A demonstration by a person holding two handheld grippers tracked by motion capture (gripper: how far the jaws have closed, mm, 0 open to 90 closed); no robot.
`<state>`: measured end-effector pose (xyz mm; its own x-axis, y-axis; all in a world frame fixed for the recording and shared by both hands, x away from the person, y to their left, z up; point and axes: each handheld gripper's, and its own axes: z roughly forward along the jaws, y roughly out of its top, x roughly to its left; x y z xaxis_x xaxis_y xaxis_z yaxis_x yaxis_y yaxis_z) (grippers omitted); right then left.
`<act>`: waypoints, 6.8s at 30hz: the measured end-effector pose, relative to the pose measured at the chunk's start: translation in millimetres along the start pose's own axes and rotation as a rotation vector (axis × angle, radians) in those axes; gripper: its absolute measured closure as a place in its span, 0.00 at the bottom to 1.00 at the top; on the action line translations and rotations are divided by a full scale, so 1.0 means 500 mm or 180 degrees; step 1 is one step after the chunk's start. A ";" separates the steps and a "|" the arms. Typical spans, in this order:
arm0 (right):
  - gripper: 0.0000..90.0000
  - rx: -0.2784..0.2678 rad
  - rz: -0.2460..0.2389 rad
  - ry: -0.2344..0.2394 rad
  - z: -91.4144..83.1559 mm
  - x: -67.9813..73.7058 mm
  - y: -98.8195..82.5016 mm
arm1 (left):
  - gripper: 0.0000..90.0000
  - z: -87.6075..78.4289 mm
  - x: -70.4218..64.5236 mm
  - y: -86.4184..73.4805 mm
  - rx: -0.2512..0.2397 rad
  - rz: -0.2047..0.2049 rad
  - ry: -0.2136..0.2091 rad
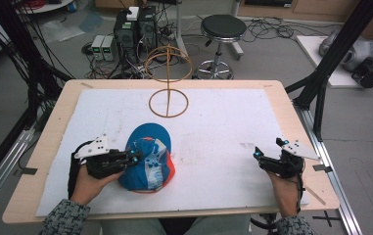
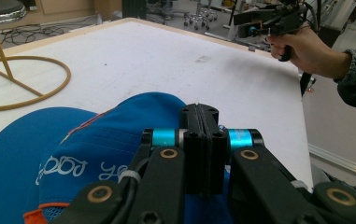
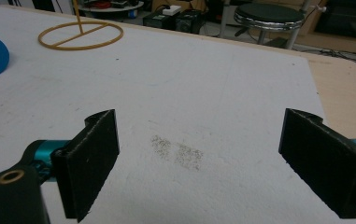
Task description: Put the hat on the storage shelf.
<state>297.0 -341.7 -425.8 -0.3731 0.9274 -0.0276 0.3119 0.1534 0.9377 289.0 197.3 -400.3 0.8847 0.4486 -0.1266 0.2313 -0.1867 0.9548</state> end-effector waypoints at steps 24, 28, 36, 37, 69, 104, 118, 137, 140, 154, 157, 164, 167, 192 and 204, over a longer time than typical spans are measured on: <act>0.13 0.0006 0.0073 0.0010 -0.004 -0.006 -0.001 | 0.99 -0.041 0.035 0.095 -0.0640 -0.0196 0.0096; 0.13 0.0000 0.0080 0.0022 -0.001 -0.007 -0.001 | 0.99 -0.052 0.046 0.117 -0.0770 -0.0256 0.0097; 0.13 0.0005 0.0074 0.0045 0.003 -0.006 0.000 | 0.99 -0.063 0.071 0.157 -0.0894 -0.0325 0.0190; 0.13 0.0003 0.0104 0.0039 0.002 -0.007 0.000 | 0.99 -0.068 0.079 0.171 -0.0922 -0.0324 0.0250; 0.13 -0.0029 0.0198 0.0082 0.006 -0.017 -0.003 | 0.99 -0.109 0.149 0.384 -0.1282 0.0005 0.1139; 0.12 -0.0039 0.0152 0.0149 0.006 -0.008 -0.003 | 0.99 -0.067 0.260 0.505 -0.1414 0.0096 0.1848; 0.13 -0.0052 0.0167 0.0148 0.003 -0.009 -0.003 | 0.99 -0.050 0.295 0.561 -0.1406 0.0117 0.2028; 0.13 -0.0040 0.0135 0.0153 0.003 -0.010 -0.004 | 0.99 0.019 0.330 0.587 -0.1415 0.0061 0.2148; 0.13 -0.0039 0.0103 0.0147 0.002 -0.009 -0.004 | 0.99 0.025 0.333 0.589 -0.1415 0.0055 0.2145; 0.13 -0.0027 0.0099 0.0161 0.003 -0.009 -0.004 | 0.99 0.082 0.336 0.600 -0.1502 0.0008 0.2089; 0.13 -0.0030 0.0092 0.0156 0.002 -0.010 -0.004 | 0.99 0.101 0.333 0.605 -0.1501 0.0018 0.2060; 0.13 -0.0019 0.0067 0.0164 0.001 -0.009 -0.004 | 0.99 0.143 0.324 0.609 -0.1464 0.0048 0.1971; 0.13 -0.0020 0.0064 0.0162 0.000 -0.010 -0.005 | 0.99 0.155 0.323 0.604 -0.1402 0.0041 0.1945; 0.13 -0.0006 0.0034 0.0192 0.003 -0.005 -0.004 | 0.99 0.197 0.294 0.534 -0.0948 -0.0094 0.1672; 0.13 -0.0007 -0.0004 0.0202 0.004 -0.005 -0.004 | 0.99 0.231 0.270 0.508 -0.0909 -0.0266 0.1571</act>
<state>299.0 -343.6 -428.0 -0.4283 0.9036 -0.0068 0.3095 0.1538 0.9384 514.0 109.4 -205.8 0.5587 0.8192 -0.1297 0.1132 0.0796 0.9904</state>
